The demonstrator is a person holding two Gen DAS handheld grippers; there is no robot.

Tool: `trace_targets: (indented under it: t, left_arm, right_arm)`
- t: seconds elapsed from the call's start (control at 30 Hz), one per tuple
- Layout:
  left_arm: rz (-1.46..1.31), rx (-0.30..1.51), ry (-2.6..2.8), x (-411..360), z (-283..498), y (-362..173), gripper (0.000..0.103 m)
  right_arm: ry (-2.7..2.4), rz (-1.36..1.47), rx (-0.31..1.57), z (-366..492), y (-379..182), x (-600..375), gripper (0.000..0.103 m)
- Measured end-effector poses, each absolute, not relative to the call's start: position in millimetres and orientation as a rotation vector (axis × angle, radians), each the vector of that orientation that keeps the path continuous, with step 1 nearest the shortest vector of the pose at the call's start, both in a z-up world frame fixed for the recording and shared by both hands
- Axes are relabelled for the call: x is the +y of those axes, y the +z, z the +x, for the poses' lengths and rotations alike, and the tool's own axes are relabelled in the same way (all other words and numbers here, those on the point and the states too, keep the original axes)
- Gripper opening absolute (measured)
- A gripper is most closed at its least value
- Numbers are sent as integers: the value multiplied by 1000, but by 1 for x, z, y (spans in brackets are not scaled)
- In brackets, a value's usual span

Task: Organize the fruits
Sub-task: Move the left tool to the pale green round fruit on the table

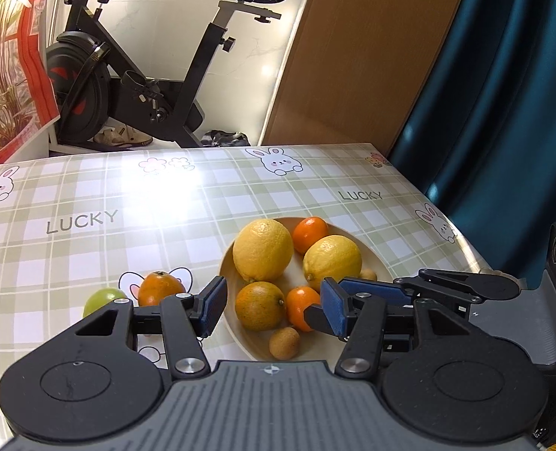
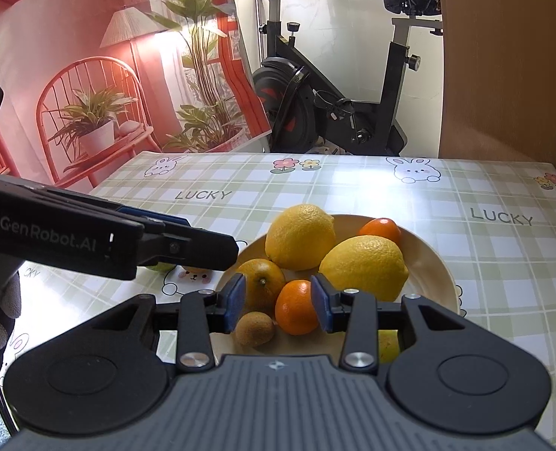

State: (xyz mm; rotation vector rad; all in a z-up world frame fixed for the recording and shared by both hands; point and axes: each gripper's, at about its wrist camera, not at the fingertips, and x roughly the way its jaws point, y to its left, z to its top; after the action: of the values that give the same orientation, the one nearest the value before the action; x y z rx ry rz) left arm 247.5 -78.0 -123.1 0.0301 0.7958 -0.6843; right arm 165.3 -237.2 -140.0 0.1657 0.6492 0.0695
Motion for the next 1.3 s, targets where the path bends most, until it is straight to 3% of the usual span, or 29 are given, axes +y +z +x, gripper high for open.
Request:
trace_targets:
  t: [0.67,1.3]
  left_arm:
    - [-43,735,-495,18,266,-111,58]
    - [-78,762,-418,41,282,-122,58]
  right_arm:
    - [158,101,662,195,-132,-190,42]
    - [228,44,687,230,-139,-157,42]
